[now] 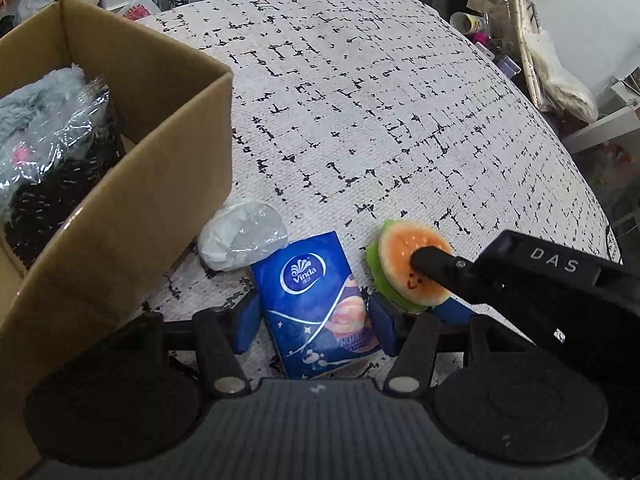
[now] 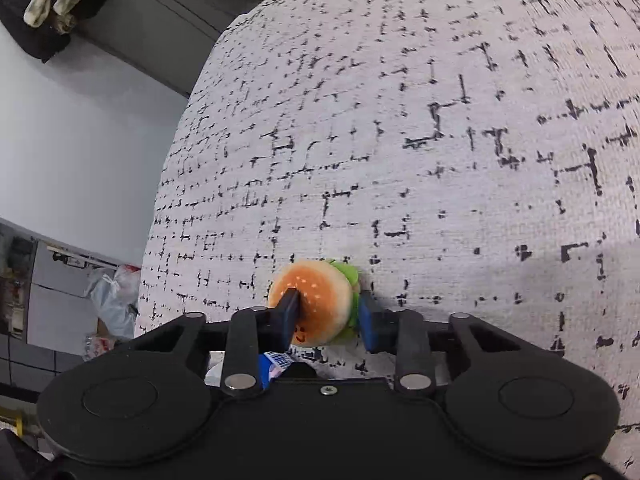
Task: Organize soft objects
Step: 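Close the left tool on the tissue pack while the right tool grasps the burger plush, then carry the tissue pack and burger plush over the box with both tools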
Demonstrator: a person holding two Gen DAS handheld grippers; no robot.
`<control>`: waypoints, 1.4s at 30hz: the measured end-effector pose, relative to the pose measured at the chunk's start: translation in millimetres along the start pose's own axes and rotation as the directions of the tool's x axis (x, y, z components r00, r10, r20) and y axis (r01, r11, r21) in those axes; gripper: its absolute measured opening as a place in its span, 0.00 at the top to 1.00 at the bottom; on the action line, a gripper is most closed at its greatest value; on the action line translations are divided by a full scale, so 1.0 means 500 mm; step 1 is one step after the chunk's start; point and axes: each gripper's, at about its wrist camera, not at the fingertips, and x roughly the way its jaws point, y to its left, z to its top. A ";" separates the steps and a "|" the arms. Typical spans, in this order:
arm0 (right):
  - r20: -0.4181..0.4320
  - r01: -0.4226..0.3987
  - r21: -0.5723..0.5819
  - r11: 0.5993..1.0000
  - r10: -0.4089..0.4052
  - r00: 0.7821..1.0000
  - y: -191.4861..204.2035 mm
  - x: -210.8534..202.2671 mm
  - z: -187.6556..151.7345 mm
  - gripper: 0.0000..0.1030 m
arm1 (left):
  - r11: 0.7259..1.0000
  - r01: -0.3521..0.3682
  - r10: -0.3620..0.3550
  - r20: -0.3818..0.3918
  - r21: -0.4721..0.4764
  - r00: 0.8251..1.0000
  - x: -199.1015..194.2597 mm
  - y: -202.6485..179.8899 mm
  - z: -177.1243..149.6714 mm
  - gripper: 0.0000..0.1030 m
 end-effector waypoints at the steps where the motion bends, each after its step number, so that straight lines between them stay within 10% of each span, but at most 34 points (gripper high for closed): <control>1: -0.002 0.004 -0.013 1.000 -0.004 1.000 0.002 -0.002 0.000 0.75 | 1.000 -0.002 0.002 0.004 0.007 1.000 -0.001 -0.002 -0.002 0.45; 42: 0.144 -0.165 -0.112 0.980 0.181 0.973 0.036 -0.248 -0.032 0.79 | 0.992 0.030 -0.055 0.202 0.122 0.978 -0.245 0.001 -0.036 0.45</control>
